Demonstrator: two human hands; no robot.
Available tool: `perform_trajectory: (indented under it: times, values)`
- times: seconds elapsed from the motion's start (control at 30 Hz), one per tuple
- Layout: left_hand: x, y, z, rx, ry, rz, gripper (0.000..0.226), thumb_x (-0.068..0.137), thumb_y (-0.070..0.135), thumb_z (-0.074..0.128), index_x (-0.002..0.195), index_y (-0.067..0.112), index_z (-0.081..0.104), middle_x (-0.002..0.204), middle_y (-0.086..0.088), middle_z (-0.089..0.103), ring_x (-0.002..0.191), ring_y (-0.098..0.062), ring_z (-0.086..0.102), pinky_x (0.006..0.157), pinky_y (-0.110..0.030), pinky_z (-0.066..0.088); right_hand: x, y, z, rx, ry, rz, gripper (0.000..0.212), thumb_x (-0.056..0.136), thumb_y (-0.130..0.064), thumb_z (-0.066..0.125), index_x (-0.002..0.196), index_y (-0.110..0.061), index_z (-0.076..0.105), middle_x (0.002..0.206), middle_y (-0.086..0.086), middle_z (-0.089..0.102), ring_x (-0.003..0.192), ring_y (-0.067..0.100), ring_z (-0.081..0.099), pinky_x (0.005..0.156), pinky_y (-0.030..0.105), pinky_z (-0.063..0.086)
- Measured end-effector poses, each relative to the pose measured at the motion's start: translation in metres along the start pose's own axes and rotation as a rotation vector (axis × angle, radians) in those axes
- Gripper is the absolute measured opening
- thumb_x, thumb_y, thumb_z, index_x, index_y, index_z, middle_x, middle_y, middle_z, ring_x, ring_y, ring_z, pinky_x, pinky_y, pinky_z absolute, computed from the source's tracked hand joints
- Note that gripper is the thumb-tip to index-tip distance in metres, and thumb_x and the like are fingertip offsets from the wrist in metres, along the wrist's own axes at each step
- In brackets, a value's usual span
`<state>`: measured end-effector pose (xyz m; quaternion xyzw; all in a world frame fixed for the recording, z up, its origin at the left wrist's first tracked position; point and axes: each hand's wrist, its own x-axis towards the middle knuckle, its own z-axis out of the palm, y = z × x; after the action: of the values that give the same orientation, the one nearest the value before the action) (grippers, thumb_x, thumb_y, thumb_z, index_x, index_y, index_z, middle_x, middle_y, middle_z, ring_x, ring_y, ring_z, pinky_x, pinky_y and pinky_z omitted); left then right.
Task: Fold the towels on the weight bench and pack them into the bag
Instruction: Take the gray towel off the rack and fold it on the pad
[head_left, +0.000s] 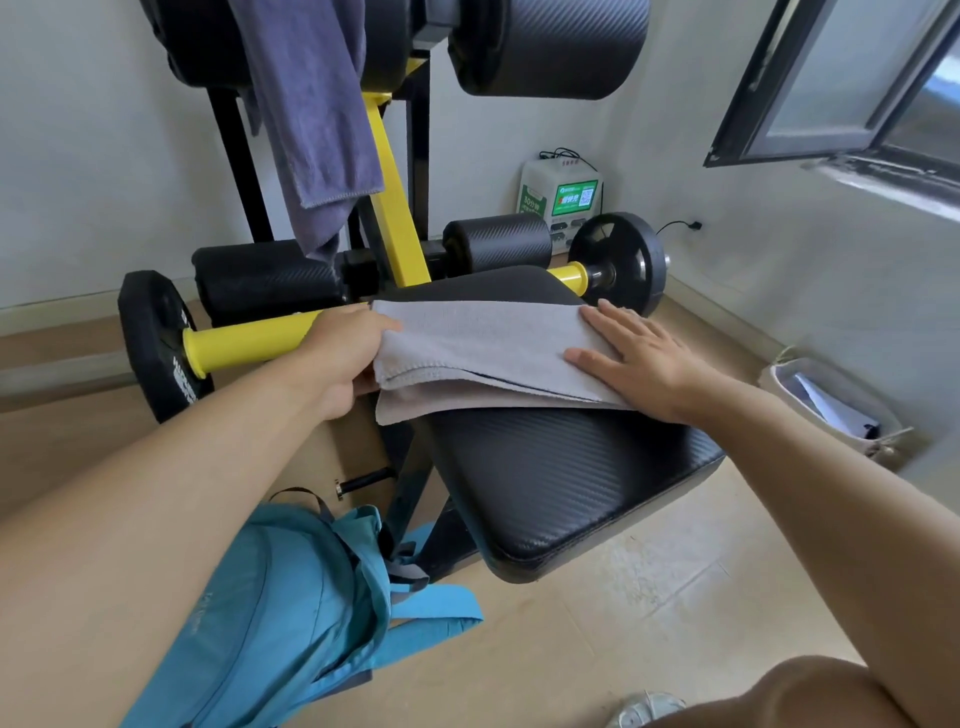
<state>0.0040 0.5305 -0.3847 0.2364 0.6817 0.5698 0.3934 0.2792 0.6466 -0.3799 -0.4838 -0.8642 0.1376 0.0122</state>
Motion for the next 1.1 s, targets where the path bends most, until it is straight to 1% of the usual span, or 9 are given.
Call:
perform_trajectory:
  times: [0.07,0.17,0.23,0.33,0.4,0.47,0.63,0.87,1.1]
  values:
    - [0.002,-0.004,0.0,0.035,0.014,0.016,0.02,0.1,0.016,0.06,0.117,0.017,0.07,0.114,-0.008,0.073,0.106,-0.03,0.069,0.085,-0.041,0.057,-0.003,-0.001,-0.001,-0.025,-0.003,-0.001,0.085,0.087,-0.085,0.025,0.159,-0.045,0.005,0.168,-0.017,-0.003,0.156,0.014,-0.001,0.125,0.043,0.003]
    - [0.004,-0.008,0.001,0.047,0.034,0.082,0.007,0.1,0.025,0.064,0.104,0.023,0.068,0.108,-0.003,0.073,0.092,-0.02,0.068,0.066,-0.031,0.054,-0.004,0.0,0.0,-0.026,0.001,0.009,0.084,0.085,-0.087,0.024,0.158,-0.048,0.007,0.168,-0.019,0.0,0.155,0.014,0.002,0.125,0.044,0.005]
    - [0.005,-0.01,-0.001,0.047,0.019,0.079,0.018,0.096,0.029,0.069,0.112,0.022,0.066,0.108,-0.002,0.073,0.086,-0.016,0.069,0.06,-0.029,0.052,-0.004,0.003,-0.003,0.136,0.088,0.053,0.074,0.09,-0.082,0.029,0.155,-0.046,0.028,0.165,-0.014,0.022,0.152,0.016,0.021,0.123,0.043,0.019]
    - [0.006,-0.011,-0.006,0.044,-0.029,0.046,0.045,0.089,0.03,0.078,0.129,0.022,0.06,0.114,-0.002,0.072,0.094,-0.02,0.072,0.061,-0.031,0.055,-0.009,0.01,-0.014,0.467,0.273,0.285,0.054,0.1,-0.062,0.041,0.129,-0.024,0.064,0.137,0.004,0.061,0.125,0.027,0.055,0.101,0.036,0.041]
    - [0.007,-0.012,-0.009,0.044,-0.062,0.042,0.05,0.087,0.028,0.08,0.132,0.024,0.058,0.116,-0.001,0.072,0.096,-0.021,0.073,0.06,-0.031,0.056,-0.011,0.016,-0.017,0.561,0.26,0.42,0.056,0.097,-0.059,0.05,0.115,-0.009,0.071,0.121,0.016,0.067,0.11,0.034,0.061,0.096,0.04,0.048]
    - [0.007,-0.012,-0.008,0.051,-0.075,0.046,0.051,0.087,0.026,0.08,0.133,0.028,0.057,0.117,-0.001,0.071,0.097,-0.021,0.072,0.059,-0.03,0.055,-0.013,0.019,-0.015,0.643,0.233,0.469,0.053,0.092,-0.059,0.06,0.108,-0.011,0.075,0.107,0.013,0.07,0.098,0.03,0.065,0.089,0.037,0.052]
    - [0.005,-0.015,-0.007,0.039,-0.066,0.055,0.052,0.089,0.025,0.078,0.136,0.029,0.057,0.119,-0.001,0.069,0.099,-0.022,0.071,0.064,-0.032,0.056,-0.001,0.023,-0.017,0.74,0.345,0.437,0.022,0.083,-0.038,0.079,0.094,-0.021,0.072,0.098,0.001,0.073,0.092,0.021,0.07,0.088,0.04,0.059]
    - [0.004,-0.017,-0.009,0.037,-0.086,0.053,0.05,0.085,0.026,0.082,0.127,0.032,0.055,0.117,-0.001,0.07,0.1,-0.023,0.072,0.072,-0.037,0.06,0.01,0.029,-0.02,1.03,0.141,0.583,0.041,0.085,-0.042,0.079,0.108,-0.011,0.067,0.105,0.007,0.071,0.096,0.026,0.071,0.089,0.042,0.059]
    - [0.003,-0.018,-0.008,0.072,-0.066,0.079,0.063,0.086,0.024,0.081,0.141,0.027,0.049,0.115,-0.005,0.069,0.099,-0.023,0.07,0.07,-0.038,0.06,0.023,0.035,-0.017,1.267,0.235,0.648,0.04,0.081,-0.03,0.084,0.11,-0.006,0.07,0.103,0.011,0.075,0.09,0.03,0.074,0.073,0.042,0.062]
